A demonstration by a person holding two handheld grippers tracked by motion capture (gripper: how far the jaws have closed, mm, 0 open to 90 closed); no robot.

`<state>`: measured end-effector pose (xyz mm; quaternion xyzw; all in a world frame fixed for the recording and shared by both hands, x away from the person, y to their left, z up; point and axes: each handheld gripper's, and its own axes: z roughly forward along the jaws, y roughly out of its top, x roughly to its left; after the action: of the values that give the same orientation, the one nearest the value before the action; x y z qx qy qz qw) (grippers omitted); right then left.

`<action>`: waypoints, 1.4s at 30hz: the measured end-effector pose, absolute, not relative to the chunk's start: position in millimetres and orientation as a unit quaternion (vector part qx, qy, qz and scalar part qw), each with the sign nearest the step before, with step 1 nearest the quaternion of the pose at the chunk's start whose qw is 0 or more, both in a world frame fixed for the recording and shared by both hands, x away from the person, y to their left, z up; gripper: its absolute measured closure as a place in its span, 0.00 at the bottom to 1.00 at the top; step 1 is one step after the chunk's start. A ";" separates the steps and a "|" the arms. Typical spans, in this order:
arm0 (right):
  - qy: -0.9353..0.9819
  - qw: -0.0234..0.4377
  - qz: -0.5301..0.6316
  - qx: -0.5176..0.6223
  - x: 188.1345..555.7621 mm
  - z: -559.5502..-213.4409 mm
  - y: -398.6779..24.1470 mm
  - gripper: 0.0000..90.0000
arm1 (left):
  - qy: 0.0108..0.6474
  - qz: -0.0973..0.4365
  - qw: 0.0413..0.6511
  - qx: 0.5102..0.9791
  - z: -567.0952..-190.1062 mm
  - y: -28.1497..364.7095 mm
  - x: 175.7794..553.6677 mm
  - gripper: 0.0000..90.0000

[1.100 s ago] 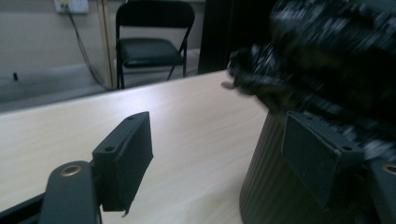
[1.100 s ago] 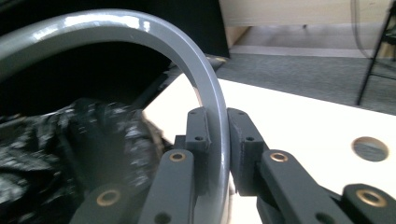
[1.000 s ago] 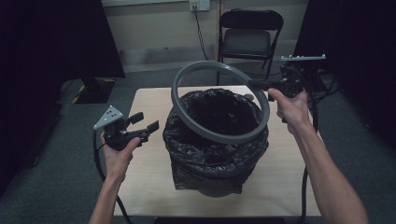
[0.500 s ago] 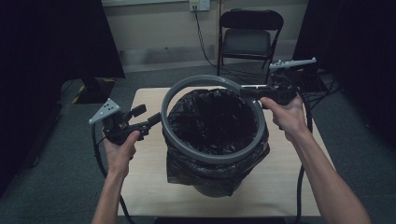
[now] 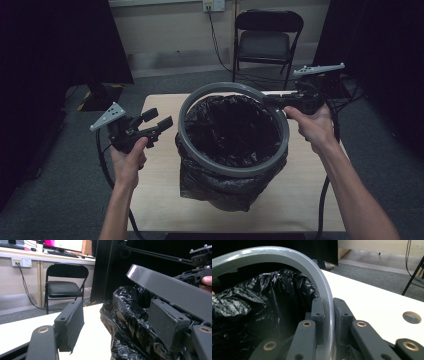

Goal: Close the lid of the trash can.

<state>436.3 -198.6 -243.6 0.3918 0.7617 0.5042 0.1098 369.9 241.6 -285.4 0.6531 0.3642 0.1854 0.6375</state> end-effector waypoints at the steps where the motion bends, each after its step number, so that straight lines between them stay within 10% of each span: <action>1: 0.762 0.110 0.504 0.391 435.6 -244.3 -198.5 0.89 | 0.361 0.184 0.640 0.653 -283.6 239.5 369.5 0.31; 19: 0.747 0.143 0.532 0.372 414.9 -249.3 -207.0 0.76 | 0.327 0.160 0.643 0.674 -279.0 214.9 366.9 0.29; 30: 0.728 0.162 0.559 0.362 404.9 -262.0 -212.6 0.88 | 0.310 0.154 0.637 0.689 -286.2 207.0 372.6 0.65; 42: 0.726 0.162 0.561 0.364 404.7 -263.9 -213.4 0.87 | 0.316 0.155 0.629 0.693 -288.5 206.0 373.3 0.68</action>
<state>404.7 -213.4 -263.9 0.3638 0.7257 0.5611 0.1619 373.3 206.0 -288.5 0.6930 0.3160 0.1552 0.6291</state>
